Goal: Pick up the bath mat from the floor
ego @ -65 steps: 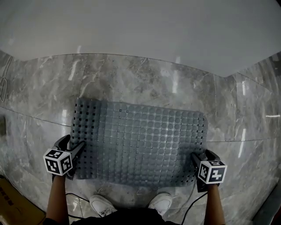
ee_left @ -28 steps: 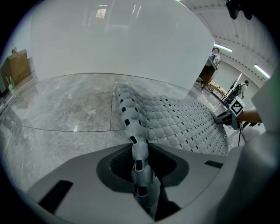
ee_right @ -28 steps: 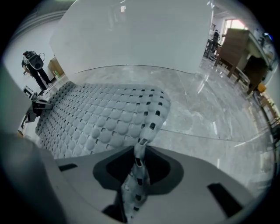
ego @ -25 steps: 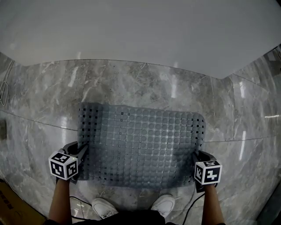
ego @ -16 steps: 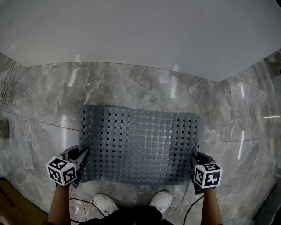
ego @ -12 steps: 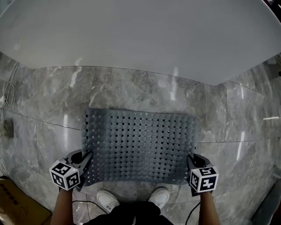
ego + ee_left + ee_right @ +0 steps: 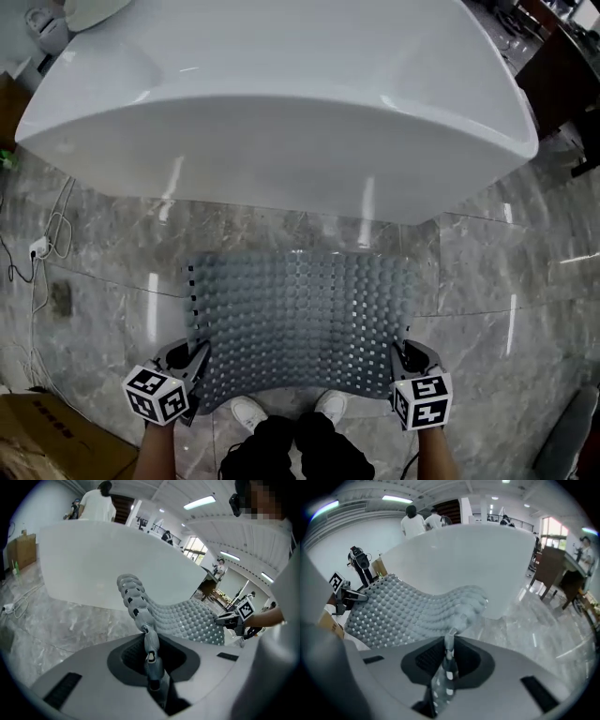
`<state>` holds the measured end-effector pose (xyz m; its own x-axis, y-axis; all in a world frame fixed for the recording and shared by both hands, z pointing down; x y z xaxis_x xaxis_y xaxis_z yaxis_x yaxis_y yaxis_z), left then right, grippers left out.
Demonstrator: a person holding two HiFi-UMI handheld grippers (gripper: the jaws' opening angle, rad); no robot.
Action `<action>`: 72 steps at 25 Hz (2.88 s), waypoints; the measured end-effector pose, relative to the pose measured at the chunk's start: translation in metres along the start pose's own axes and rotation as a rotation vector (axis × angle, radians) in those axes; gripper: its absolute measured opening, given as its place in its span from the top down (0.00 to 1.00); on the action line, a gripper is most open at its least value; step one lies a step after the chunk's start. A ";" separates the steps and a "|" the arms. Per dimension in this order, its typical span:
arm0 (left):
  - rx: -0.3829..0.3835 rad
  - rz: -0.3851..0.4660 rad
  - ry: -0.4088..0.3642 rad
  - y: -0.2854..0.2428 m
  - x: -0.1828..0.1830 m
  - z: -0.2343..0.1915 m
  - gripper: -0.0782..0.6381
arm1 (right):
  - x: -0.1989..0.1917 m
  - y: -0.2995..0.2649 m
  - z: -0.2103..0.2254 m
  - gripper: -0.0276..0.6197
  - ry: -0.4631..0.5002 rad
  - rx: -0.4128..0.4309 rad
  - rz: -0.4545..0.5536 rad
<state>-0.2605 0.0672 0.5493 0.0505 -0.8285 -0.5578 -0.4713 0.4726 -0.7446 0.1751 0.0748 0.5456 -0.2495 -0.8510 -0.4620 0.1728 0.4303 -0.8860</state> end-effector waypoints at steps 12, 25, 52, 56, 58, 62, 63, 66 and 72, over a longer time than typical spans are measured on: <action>0.031 0.232 -0.152 0.210 0.231 0.136 0.81 | 0.174 0.287 0.028 0.85 0.011 -0.131 0.290; 0.057 0.532 -0.272 0.372 0.352 0.235 0.81 | 0.261 0.503 0.033 0.85 0.016 -0.236 0.632; 0.071 0.711 -0.359 0.453 0.373 0.204 0.81 | 0.286 0.549 -0.051 0.85 -0.030 -0.316 0.790; 0.074 0.719 -0.368 0.457 0.374 0.205 0.81 | 0.288 0.549 -0.049 0.85 -0.034 -0.310 0.794; 0.077 0.718 -0.368 0.458 0.372 0.203 0.81 | 0.288 0.549 -0.051 0.85 -0.030 -0.307 0.794; 0.080 0.714 -0.369 0.457 0.367 0.200 0.81 | 0.288 0.547 -0.057 0.85 -0.015 -0.306 0.799; 0.079 0.714 -0.369 0.457 0.366 0.199 0.81 | 0.288 0.547 -0.059 0.85 -0.013 -0.307 0.799; 0.082 0.718 -0.365 0.458 0.364 0.198 0.81 | 0.288 0.547 -0.061 0.85 -0.015 -0.308 0.795; 0.094 0.720 -0.366 0.460 0.360 0.195 0.81 | 0.285 0.545 -0.064 0.85 -0.018 -0.311 0.799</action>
<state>-0.2873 0.0452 -0.0658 0.0551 -0.1692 -0.9840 -0.4232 0.8887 -0.1765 0.1367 0.0859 -0.0719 -0.1489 -0.2610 -0.9538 0.0207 0.9635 -0.2669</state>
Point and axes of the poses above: the fingertips, and each gripper's own axes: y backward along the fingers, z to its right, x out of its top, the point moved 8 cm from there along y, backward along the fingers, and after that the axes turned 3 degrees about -z, right-handed, at the moved point
